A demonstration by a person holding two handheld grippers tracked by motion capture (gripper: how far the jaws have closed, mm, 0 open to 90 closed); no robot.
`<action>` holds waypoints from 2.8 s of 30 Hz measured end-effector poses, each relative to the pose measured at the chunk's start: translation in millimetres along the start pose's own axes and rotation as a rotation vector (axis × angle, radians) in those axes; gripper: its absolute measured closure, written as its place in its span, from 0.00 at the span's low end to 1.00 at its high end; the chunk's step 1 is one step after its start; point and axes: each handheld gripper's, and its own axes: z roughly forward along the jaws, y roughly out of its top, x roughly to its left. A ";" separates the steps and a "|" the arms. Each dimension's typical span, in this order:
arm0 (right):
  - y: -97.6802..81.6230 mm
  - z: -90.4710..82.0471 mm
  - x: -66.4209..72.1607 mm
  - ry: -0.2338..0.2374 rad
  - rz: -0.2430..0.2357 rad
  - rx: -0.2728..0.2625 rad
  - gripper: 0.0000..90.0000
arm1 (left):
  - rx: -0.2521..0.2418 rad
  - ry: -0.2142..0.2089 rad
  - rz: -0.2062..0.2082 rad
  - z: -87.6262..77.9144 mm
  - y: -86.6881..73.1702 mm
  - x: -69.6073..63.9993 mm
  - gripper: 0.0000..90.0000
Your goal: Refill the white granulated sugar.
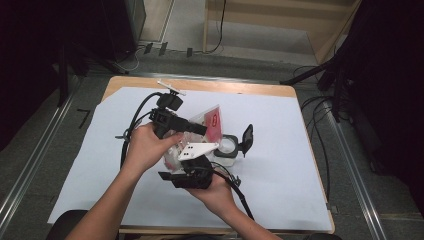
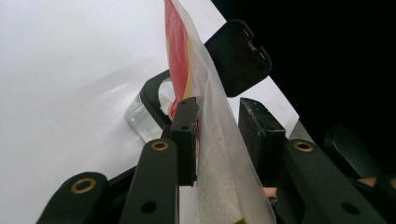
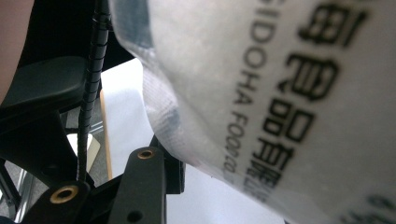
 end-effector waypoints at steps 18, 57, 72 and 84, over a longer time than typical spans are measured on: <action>-1.0 -1.1 -0.9 0.005 0.004 0.011 0.70 | 0.002 -0.004 0.001 3.1 -0.6 -0.3 0.75; -0.9 -1.4 1.3 0.001 0.022 0.007 0.70 | 0.002 -0.005 0.008 2.5 -0.4 -2.3 0.75; -0.5 -1.1 1.0 0.000 0.024 0.006 0.70 | -0.001 -0.006 0.006 2.4 -0.1 -2.2 0.75; -0.5 -1.5 0.8 0.003 0.022 0.008 0.70 | -0.006 -0.006 0.005 2.9 -0.3 -2.8 0.75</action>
